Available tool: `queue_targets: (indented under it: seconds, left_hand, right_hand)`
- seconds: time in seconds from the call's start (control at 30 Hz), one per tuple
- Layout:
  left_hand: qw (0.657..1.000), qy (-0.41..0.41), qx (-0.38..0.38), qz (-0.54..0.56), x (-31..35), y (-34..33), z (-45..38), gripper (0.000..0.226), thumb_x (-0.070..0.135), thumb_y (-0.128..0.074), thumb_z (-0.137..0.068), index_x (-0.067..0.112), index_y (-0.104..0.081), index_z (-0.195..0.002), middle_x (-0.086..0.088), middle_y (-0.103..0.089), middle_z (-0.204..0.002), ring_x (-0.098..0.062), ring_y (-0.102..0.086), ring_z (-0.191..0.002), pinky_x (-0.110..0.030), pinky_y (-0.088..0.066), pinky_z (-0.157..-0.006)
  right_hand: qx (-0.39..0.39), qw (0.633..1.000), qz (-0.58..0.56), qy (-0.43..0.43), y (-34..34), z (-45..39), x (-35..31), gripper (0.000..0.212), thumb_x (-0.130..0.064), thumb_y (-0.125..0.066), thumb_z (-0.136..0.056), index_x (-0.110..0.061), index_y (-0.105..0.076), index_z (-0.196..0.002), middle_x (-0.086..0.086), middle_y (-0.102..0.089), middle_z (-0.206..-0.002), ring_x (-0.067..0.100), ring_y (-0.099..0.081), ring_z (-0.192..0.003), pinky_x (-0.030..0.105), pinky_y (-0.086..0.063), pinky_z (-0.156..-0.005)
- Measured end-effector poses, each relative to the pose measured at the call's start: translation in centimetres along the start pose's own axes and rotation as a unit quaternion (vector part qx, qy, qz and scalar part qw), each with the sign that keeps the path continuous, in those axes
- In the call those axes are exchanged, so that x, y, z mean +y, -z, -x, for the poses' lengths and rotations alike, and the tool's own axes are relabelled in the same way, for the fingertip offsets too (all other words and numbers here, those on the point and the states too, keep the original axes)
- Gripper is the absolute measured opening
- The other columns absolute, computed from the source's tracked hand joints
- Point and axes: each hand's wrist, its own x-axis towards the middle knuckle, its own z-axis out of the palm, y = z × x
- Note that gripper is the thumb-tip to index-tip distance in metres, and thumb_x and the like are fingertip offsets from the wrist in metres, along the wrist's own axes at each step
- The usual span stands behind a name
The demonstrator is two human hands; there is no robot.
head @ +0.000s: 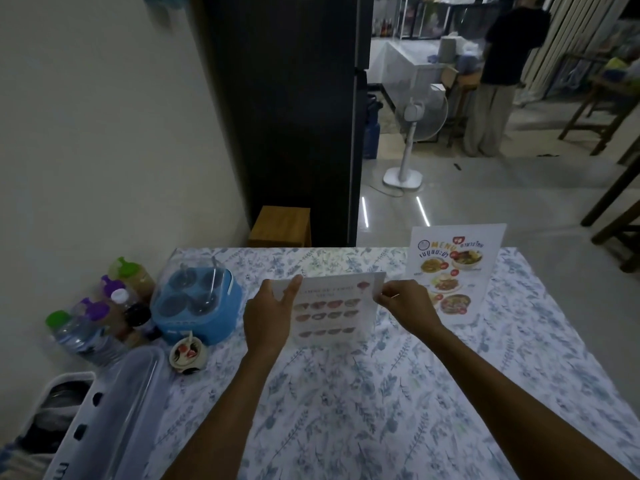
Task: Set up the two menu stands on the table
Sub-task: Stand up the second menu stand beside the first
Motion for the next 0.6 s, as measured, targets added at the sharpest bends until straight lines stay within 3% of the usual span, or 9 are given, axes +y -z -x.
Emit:
queue_targets:
  seconds: [0.1,0.2,0.33,0.6]
  left_hand:
    - [1.0,0.001,-0.003,-0.006,0.2,-0.6,-1.6,0.055,0.069,-0.045,-0.091,0.015,-0.057,-0.095,0.004,-0.064,-0.079,-0.003,-0.056,-0.064,-0.018,-0.033,-0.051]
    - [1.0,-0.017,0.003,-0.021,0.1,-1.2,-3.5,0.052,0.065,-0.044,-0.094,0.015,-0.057,-0.099,0.0,-0.066,-0.084,-0.01,-0.058,-0.067,-0.02,-0.034,-0.052]
    - [0.999,-0.008,0.017,-0.037,-0.7,-2.6,-5.9,0.047,0.066,-0.043,-0.094,0.02,-0.053,-0.094,-0.002,-0.067,-0.086,-0.018,-0.062,-0.073,-0.023,-0.036,-0.052]
    - [0.999,-0.006,0.03,-0.031,-1.3,-4.7,-8.0,0.04,0.064,-0.051,-0.092,0.024,-0.049,-0.096,-0.005,-0.069,-0.098,-0.025,-0.066,-0.085,-0.035,-0.053,-0.065]
  right_hand:
    - [0.0,1.0,0.02,0.018,-0.2,-1.6,-0.2,0.017,-0.024,-0.068,-0.09,-0.009,-0.077,-0.087,0.003,-0.076,-0.082,0.016,-0.068,-0.072,0.034,-0.057,-0.069]
    - [-0.012,0.999,0.033,0.015,-0.5,-3.3,-0.3,0.018,-0.025,-0.066,-0.091,-0.012,-0.077,-0.094,0.002,-0.076,-0.087,0.014,-0.069,-0.074,0.034,-0.058,-0.071]
    - [-0.022,0.998,0.062,0.001,-1.0,-5.4,-0.5,0.018,-0.028,-0.063,-0.092,-0.013,-0.072,-0.09,0.002,-0.071,-0.082,0.015,-0.063,-0.069,0.025,-0.049,-0.059]
    - [-0.039,0.996,0.074,-0.001,-1.5,-7.5,0.0,0.018,-0.033,-0.064,-0.092,-0.017,-0.069,-0.097,-0.001,-0.071,-0.092,0.016,-0.067,-0.078,0.034,-0.057,-0.068]
